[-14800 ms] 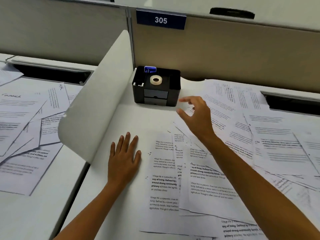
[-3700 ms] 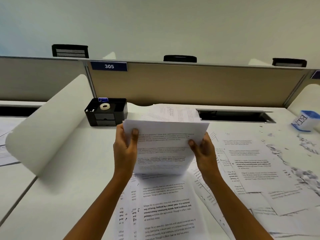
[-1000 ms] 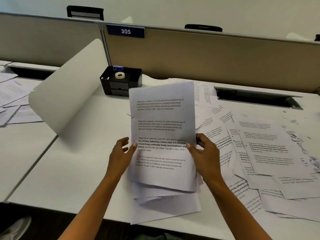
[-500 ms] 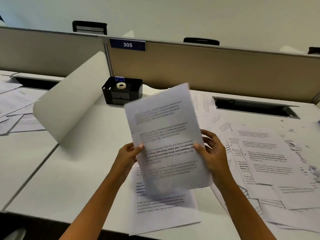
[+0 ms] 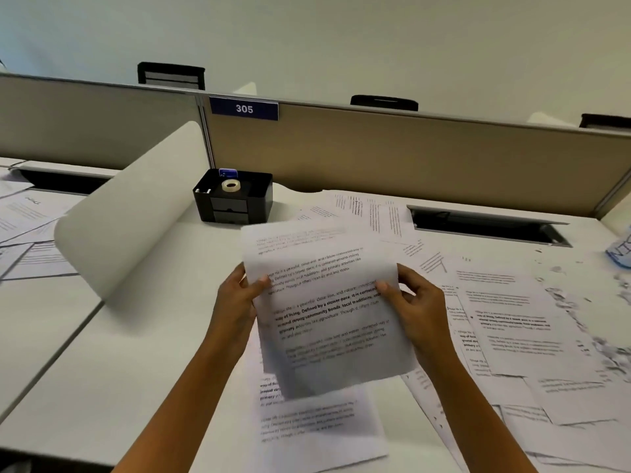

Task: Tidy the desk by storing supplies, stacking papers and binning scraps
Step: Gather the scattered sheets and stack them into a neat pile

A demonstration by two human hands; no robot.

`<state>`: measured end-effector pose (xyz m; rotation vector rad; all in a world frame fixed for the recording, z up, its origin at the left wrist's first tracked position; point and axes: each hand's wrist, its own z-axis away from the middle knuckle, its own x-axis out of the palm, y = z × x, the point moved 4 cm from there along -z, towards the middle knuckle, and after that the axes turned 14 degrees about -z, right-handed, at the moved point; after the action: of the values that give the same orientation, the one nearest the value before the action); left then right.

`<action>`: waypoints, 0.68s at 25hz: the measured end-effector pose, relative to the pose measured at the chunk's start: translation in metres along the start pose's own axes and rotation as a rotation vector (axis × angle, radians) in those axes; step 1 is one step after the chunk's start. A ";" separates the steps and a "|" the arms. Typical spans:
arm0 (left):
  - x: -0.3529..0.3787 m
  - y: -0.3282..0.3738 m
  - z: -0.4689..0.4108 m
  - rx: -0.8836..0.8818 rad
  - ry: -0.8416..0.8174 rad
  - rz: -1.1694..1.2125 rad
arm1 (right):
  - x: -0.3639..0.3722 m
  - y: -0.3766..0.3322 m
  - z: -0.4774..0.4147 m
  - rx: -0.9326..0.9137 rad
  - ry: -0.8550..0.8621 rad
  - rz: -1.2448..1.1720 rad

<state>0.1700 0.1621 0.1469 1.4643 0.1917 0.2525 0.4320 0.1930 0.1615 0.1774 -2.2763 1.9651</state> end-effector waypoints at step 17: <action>0.023 0.039 0.022 0.487 0.211 -0.298 | 0.021 -0.007 0.006 -0.131 0.118 -0.132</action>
<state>0.1960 0.1506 0.1888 1.8630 0.6744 0.1188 0.4123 0.1863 0.1708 0.1874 -2.2467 1.7104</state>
